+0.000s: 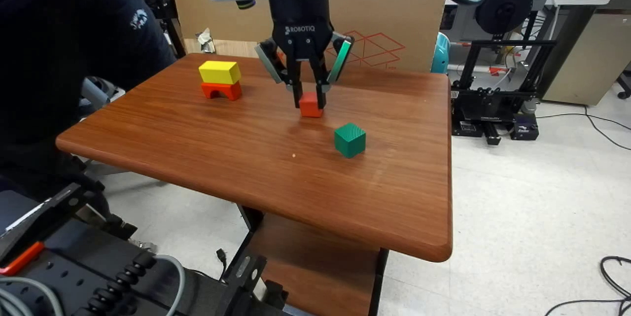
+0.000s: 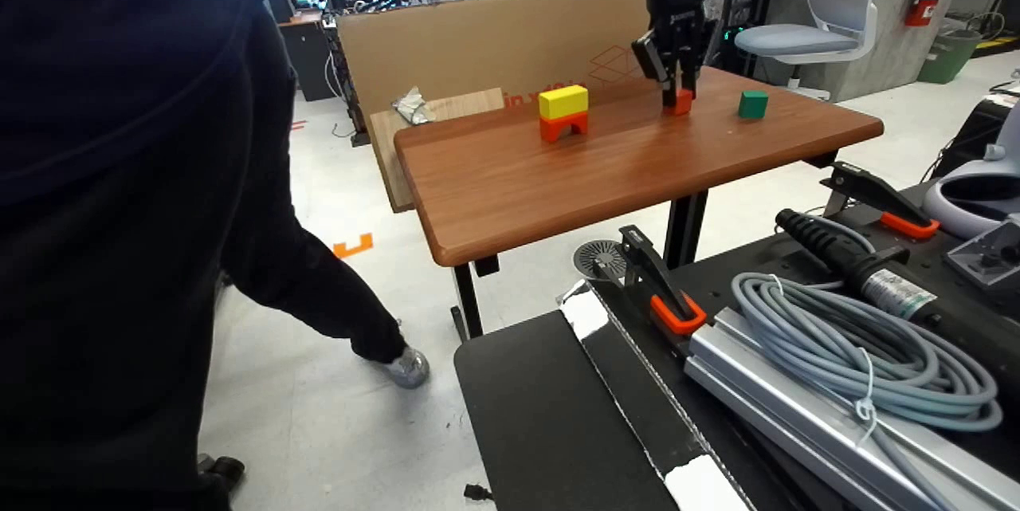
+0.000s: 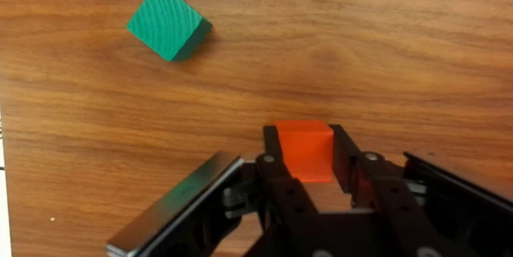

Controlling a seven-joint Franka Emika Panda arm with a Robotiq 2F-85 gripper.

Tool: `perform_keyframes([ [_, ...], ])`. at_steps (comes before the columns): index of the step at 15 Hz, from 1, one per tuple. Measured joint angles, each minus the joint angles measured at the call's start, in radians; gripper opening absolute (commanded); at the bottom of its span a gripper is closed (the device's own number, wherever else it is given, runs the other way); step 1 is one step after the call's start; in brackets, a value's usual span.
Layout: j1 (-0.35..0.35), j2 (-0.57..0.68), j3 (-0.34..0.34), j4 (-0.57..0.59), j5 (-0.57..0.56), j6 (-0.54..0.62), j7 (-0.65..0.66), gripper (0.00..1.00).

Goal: Put the orange block on top of the block tower

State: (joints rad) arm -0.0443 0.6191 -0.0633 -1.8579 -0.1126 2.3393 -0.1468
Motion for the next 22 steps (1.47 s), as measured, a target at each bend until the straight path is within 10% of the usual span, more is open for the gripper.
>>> perform_keyframes([
  [22,0.053,-0.364,0.101,-0.176,0.164,-0.054,0.143,0.08],
])
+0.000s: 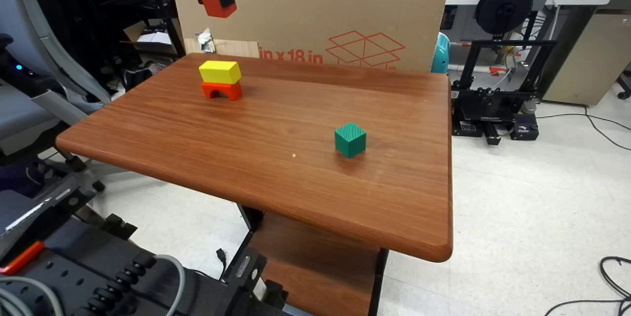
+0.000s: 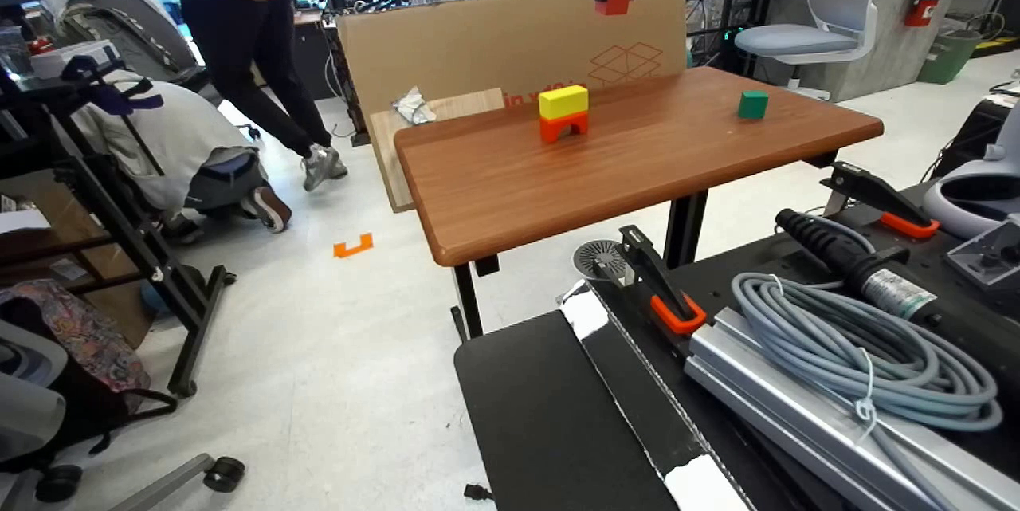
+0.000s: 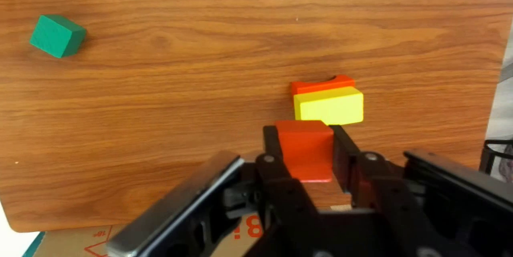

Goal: Put the orange block on top of the block tower

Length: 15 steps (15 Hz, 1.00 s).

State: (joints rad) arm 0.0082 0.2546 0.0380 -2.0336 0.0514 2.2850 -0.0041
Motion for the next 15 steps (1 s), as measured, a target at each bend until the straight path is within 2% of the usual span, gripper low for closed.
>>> perform_keyframes([
  [4,0.019,0.012,0.024,0.006,0.011,0.000,0.000,0.08],
  [15,0.036,0.115,0.031,0.051,0.010,0.054,-0.001,0.08],
])
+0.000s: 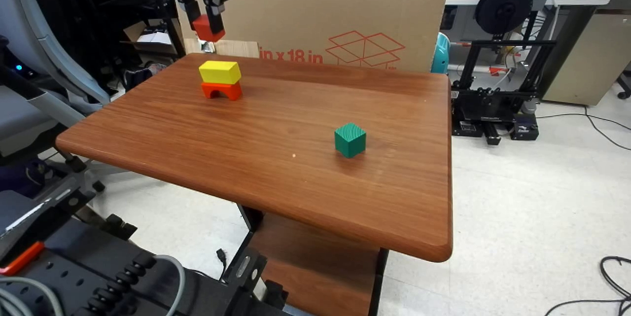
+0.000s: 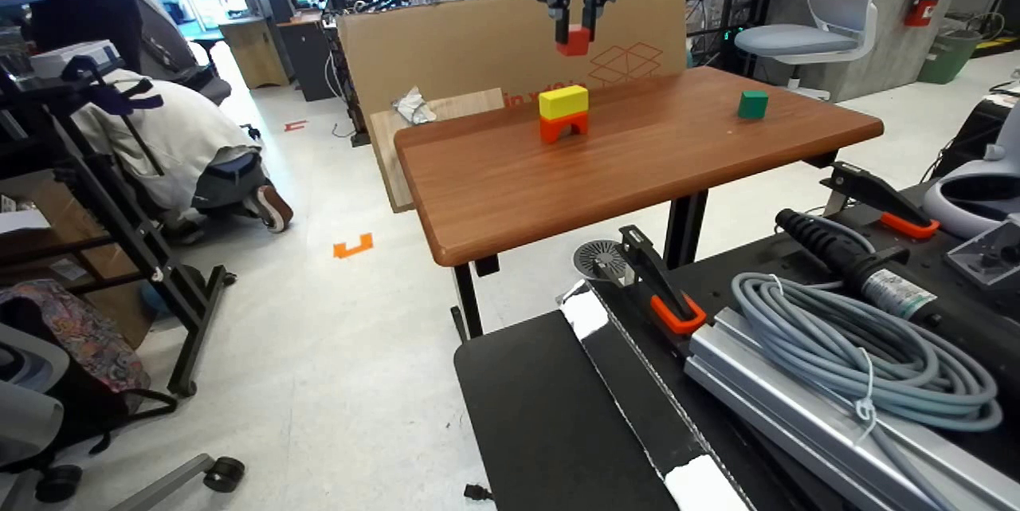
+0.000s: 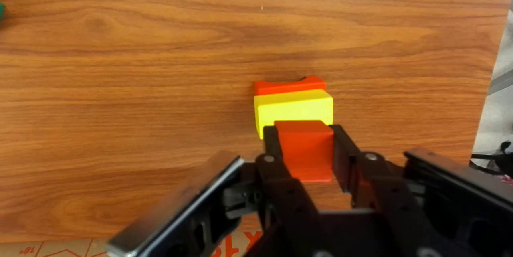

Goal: Put the orange block on top of the block tower

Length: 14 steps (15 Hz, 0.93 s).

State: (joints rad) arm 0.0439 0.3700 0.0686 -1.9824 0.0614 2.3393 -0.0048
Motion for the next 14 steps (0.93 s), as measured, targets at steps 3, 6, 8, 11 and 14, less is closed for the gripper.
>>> perform_keyframes([
  [3,0.003,0.028,0.000,0.006,-0.002,0.015,0.000,0.08],
  [6,0.009,0.052,0.000,0.016,-0.002,0.017,0.000,0.08],
  [8,0.014,0.063,0.000,0.022,-0.004,0.017,0.000,0.08],
  [11,0.019,0.076,0.000,0.034,-0.012,0.017,0.000,0.08],
  [14,0.021,0.097,0.000,0.054,-0.027,0.017,0.000,0.08],
])
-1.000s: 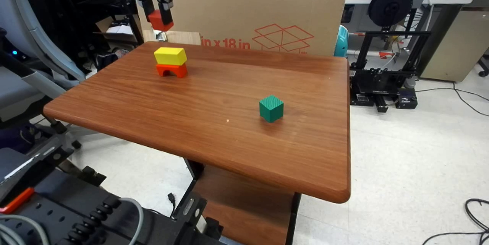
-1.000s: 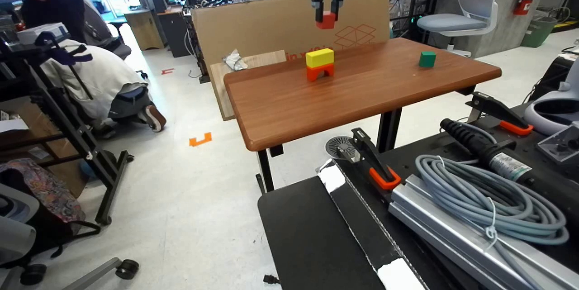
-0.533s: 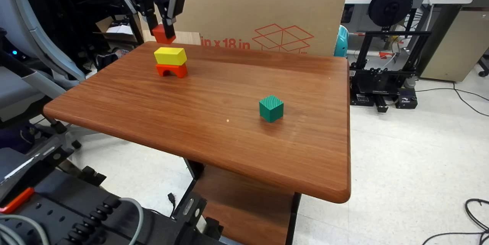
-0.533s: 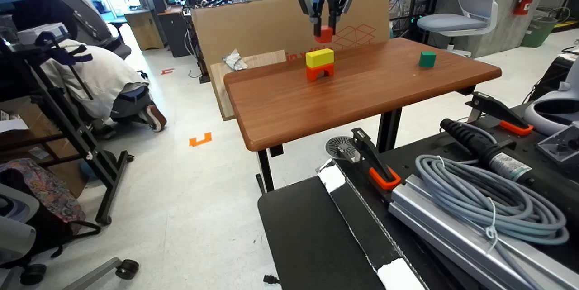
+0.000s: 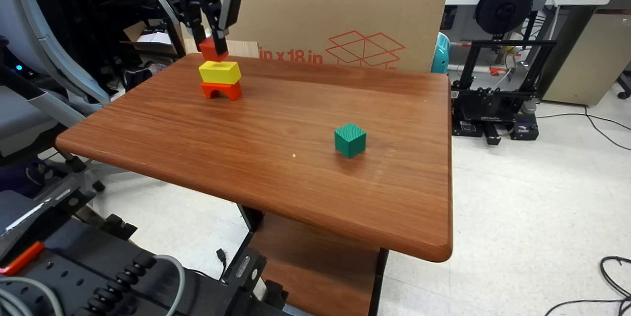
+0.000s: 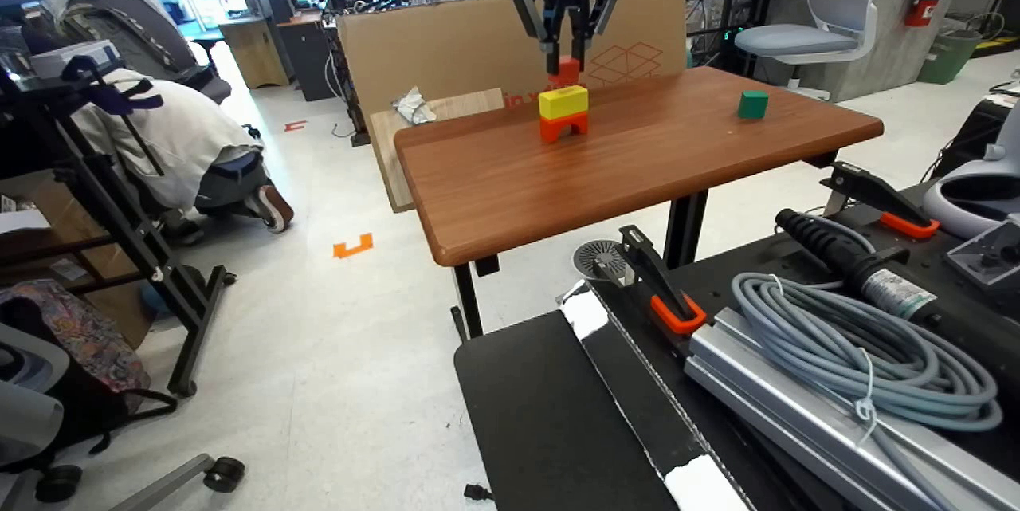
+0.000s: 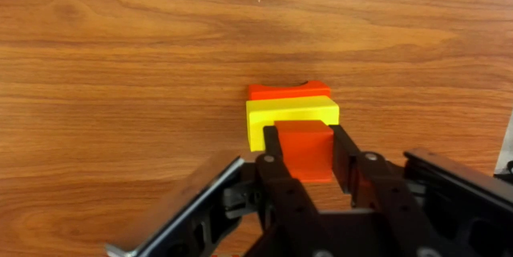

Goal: Put the orange block on top of the block tower

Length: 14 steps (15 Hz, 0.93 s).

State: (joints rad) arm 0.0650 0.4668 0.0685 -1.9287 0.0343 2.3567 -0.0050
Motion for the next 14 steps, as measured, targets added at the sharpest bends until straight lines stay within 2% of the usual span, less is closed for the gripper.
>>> perform_keyframes([
  [13,0.006,0.029,-0.002,0.022,-0.077,0.000,0.000,0.08],
  [14,0.007,0.029,-0.002,0.022,-0.083,0.000,0.000,0.15],
])
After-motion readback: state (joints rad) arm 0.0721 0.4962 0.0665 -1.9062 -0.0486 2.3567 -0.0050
